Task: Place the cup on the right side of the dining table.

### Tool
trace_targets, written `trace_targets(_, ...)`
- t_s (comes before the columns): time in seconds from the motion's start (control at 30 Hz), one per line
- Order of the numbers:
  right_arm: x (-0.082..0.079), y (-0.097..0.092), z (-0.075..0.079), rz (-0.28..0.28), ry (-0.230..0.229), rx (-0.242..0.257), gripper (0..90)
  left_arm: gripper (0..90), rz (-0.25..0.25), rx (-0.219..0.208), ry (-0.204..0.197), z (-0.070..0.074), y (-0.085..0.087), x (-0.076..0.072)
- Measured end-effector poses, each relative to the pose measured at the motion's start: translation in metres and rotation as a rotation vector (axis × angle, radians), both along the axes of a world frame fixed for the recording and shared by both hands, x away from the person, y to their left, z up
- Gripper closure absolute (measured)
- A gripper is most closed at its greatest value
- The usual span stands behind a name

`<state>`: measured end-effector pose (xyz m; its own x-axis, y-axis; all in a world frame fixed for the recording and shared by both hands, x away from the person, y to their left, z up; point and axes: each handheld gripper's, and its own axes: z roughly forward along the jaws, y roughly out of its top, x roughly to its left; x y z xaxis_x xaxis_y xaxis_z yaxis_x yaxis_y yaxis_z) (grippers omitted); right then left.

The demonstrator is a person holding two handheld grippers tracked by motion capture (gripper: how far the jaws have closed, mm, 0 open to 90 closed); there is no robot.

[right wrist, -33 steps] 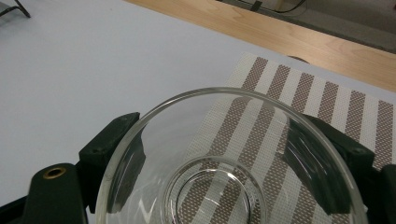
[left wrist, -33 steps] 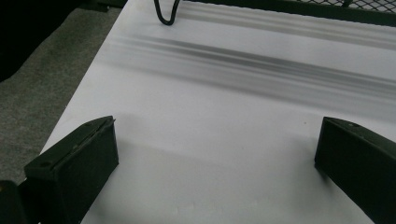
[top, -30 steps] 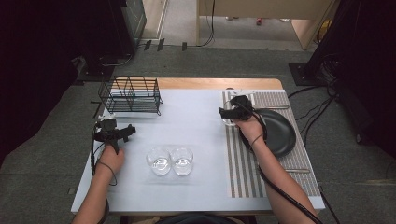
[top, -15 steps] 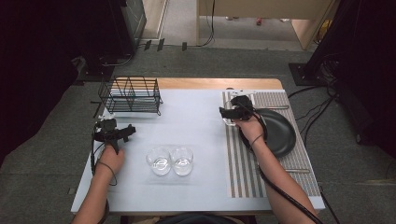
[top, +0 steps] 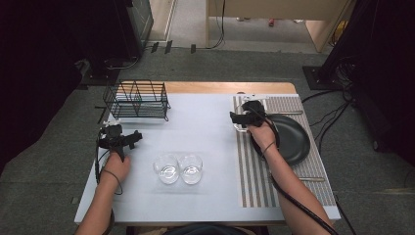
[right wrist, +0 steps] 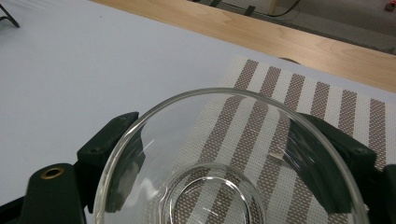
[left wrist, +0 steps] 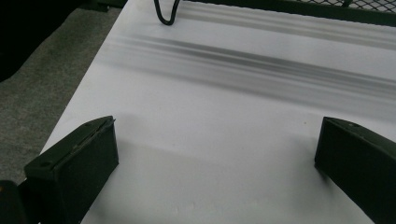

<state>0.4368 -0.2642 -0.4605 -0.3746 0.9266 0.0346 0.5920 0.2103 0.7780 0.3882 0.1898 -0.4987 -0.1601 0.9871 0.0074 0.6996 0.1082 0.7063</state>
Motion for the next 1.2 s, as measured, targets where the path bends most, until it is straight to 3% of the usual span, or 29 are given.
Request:
trace_targets(0.4, -0.0008, -0.0007, -0.0013, 0.01, 0.007, 0.008, 13.2, 0.0, 0.0, 0.0, 0.001, 0.0, 0.0, 0.0001)
trace_targets(0.53, -0.0012, -0.0005, -0.0011, 0.011, 0.004, 0.02, 4.1, 0.0, 0.0, 0.0, 0.001, 0.0, 0.0, 0.0001)
trace_targets(1.2, -0.0061, 0.0001, 0.0065, 0.026, -0.01, 0.041, 3.7, 0.0, 0.0, 0.0, 0.003, 0.0001, 0.0, 0.0003)
